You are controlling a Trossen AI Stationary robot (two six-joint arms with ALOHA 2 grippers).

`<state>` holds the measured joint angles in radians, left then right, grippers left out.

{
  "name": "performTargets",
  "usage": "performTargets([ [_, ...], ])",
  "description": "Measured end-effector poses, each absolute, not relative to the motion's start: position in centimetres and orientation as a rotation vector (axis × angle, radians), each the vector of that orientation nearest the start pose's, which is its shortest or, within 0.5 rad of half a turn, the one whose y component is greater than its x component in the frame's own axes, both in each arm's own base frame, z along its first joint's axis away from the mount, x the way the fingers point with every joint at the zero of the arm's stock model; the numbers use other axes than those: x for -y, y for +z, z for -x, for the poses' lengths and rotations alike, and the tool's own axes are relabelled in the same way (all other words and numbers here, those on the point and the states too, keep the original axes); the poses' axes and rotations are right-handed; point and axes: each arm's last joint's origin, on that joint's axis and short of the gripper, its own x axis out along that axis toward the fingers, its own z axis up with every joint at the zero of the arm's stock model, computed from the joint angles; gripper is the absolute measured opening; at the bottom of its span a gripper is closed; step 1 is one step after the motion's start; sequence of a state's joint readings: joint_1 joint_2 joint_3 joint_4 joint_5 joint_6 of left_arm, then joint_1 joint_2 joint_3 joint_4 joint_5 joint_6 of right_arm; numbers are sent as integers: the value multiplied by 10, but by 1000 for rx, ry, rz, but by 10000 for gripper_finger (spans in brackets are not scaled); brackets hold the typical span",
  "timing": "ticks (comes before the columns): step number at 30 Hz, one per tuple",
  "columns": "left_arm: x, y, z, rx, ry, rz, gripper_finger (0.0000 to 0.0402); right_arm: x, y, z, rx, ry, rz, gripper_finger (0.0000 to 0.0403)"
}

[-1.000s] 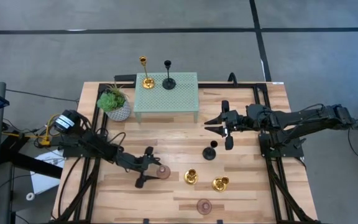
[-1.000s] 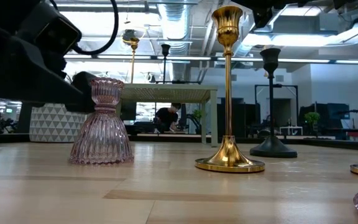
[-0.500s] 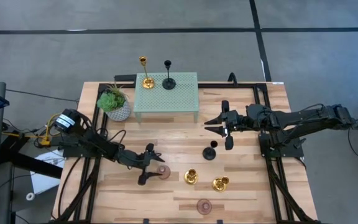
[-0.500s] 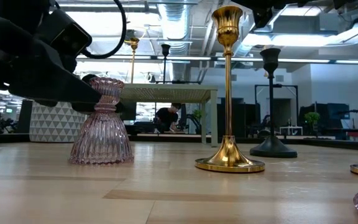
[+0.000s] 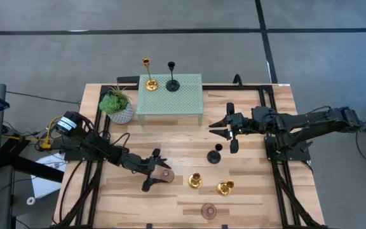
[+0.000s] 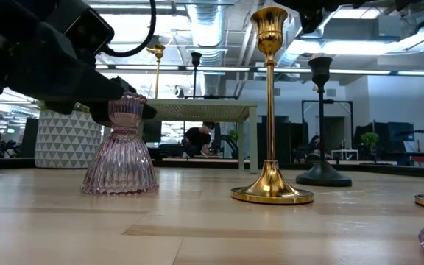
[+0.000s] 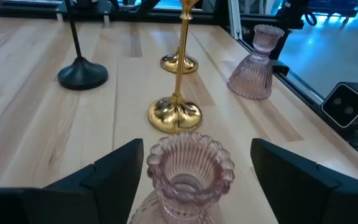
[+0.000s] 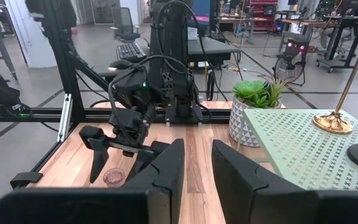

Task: Pick & Place candle stick holders
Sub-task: Put the middle pink glass candle holder on the shelf

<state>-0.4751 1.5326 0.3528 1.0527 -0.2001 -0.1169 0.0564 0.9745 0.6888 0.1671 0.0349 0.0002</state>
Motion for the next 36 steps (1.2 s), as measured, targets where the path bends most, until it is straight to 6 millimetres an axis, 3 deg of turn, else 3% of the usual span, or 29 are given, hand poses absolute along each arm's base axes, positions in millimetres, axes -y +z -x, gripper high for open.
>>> performTargets([
  [14,111,151,-229,-141,-267,72,286,-11,299,-219,-121,21,5,75],
  [30,111,151,-228,-142,-267,72,189,-11,299,-219,-121,22,5,75],
  [36,111,151,-228,-143,-268,73,183,-11,299,-219,-121,21,5,75],
])
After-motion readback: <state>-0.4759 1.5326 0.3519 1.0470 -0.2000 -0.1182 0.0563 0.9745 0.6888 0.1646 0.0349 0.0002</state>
